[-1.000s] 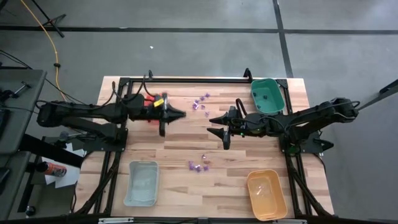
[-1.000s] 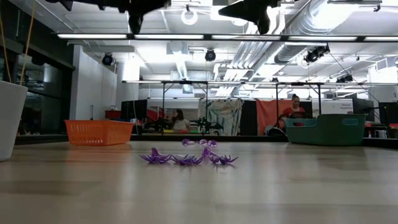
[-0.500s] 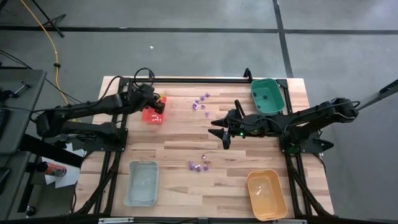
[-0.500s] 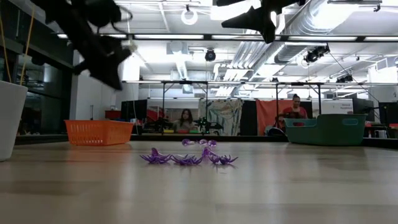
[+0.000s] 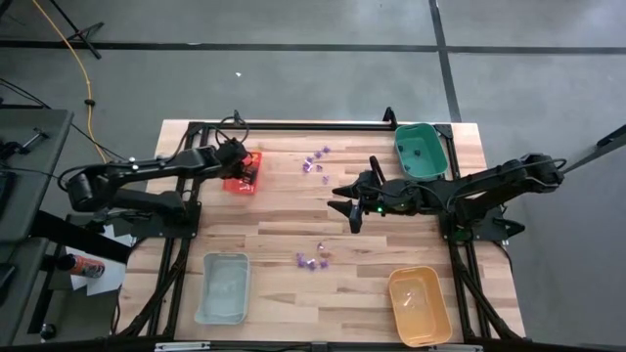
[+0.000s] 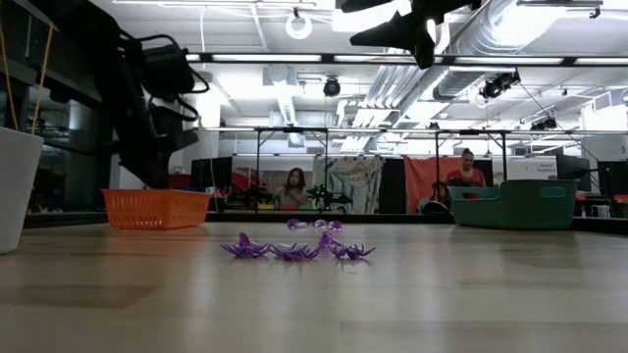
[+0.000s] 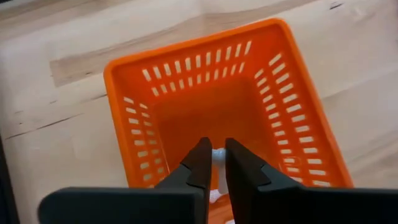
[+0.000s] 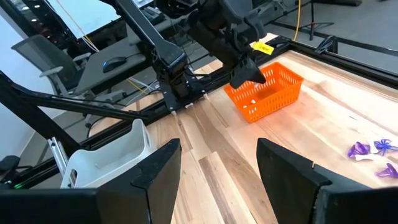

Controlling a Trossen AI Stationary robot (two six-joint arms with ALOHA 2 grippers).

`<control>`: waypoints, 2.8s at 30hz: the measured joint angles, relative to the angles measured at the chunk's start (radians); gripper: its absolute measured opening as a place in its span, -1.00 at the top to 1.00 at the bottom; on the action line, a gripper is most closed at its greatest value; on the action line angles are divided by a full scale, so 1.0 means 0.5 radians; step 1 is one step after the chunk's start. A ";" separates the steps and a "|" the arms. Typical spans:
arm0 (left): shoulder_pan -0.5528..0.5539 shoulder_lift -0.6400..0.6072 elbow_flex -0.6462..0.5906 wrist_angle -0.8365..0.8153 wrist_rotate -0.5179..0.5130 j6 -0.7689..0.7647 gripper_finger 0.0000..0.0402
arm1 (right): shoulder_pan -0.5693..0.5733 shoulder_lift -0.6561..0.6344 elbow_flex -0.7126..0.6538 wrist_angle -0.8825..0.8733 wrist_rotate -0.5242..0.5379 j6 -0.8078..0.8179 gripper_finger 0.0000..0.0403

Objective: Sort Halloween decoration
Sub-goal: Put the white bone toy into the orange bin

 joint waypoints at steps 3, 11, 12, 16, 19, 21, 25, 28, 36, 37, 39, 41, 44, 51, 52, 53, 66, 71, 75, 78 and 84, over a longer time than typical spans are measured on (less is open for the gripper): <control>0.004 0.030 0.000 -0.002 -0.001 0.000 0.79 | 0.000 0.000 0.000 0.000 0.000 -0.003 -0.01; 0.005 -0.029 0.022 -0.051 0.042 0.019 0.45 | -0.002 0.000 0.000 -0.010 0.004 -0.005 -0.01; 0.008 -0.039 0.052 -0.073 0.080 0.021 0.41 | -0.005 0.000 0.000 -0.012 0.004 -0.005 -0.01; 0.008 -0.099 0.256 -0.102 0.231 0.030 0.32 | -0.026 0.000 0.000 -0.014 0.002 -0.005 -0.01; -0.003 -0.164 0.447 0.003 0.327 0.147 0.28 | -0.061 0.000 0.000 -0.014 0.004 -0.005 -0.01; -0.034 -0.204 0.541 0.173 0.416 0.273 0.28 | -0.081 0.000 -0.001 -0.010 0.004 0.002 -0.01; -0.148 -0.309 0.599 0.692 0.752 0.503 0.28 | -0.116 0.000 -0.001 -0.009 0.003 -0.003 -0.01; -0.303 -0.349 0.599 0.970 0.907 0.588 0.28 | -0.133 0.000 -0.001 -0.008 0.003 -0.005 -0.01; -0.806 -0.276 0.595 1.123 0.650 0.718 0.28 | -0.136 0.000 -0.001 0.022 0.002 -0.169 -0.01; -0.856 -0.246 0.595 1.146 0.616 0.733 0.28 | -0.136 0.000 -0.001 0.047 -0.005 -0.180 -0.01; -0.947 -0.180 0.595 1.176 0.567 0.757 0.28 | -0.136 0.000 -0.001 0.095 -0.035 -0.212 -0.01; -1.020 -0.092 0.595 1.258 0.512 0.764 0.28 | -0.136 0.000 -0.001 0.133 -0.042 -0.260 -0.01; -1.081 0.045 0.594 1.391 0.458 0.769 0.28 | -0.136 0.000 -0.001 0.188 -0.051 -0.334 -0.01; -1.096 0.262 0.594 1.629 0.467 0.765 0.28 | -0.136 0.000 -0.002 0.263 -0.170 -0.373 -0.01; -1.094 0.269 0.594 1.633 0.467 0.766 0.28 | -0.136 0.000 -0.002 0.265 -0.176 -0.373 -0.01; -1.093 0.273 0.594 1.635 0.467 0.769 0.28 | -0.135 0.000 -0.002 0.265 -0.188 -0.373 -0.01; -0.692 0.439 0.762 1.096 0.415 0.359 0.28 | -0.145 0.001 -0.002 0.262 -0.197 -0.233 -0.01; -0.397 0.774 1.007 0.700 0.593 0.330 0.28 | -0.145 0.001 -0.002 0.242 -0.196 -0.167 -0.01; -0.273 1.105 1.231 0.365 0.638 0.341 0.28 | -0.145 0.001 -0.002 0.213 -0.195 -0.058 -0.01; -0.209 1.321 1.380 0.158 0.639 0.363 0.28 | -0.145 0.001 -0.002 0.184 -0.195 0.025 -0.01; -0.097 1.577 1.546 0.050 0.715 0.261 0.28 | -0.145 0.001 -0.002 0.106 -0.195 0.194 -0.01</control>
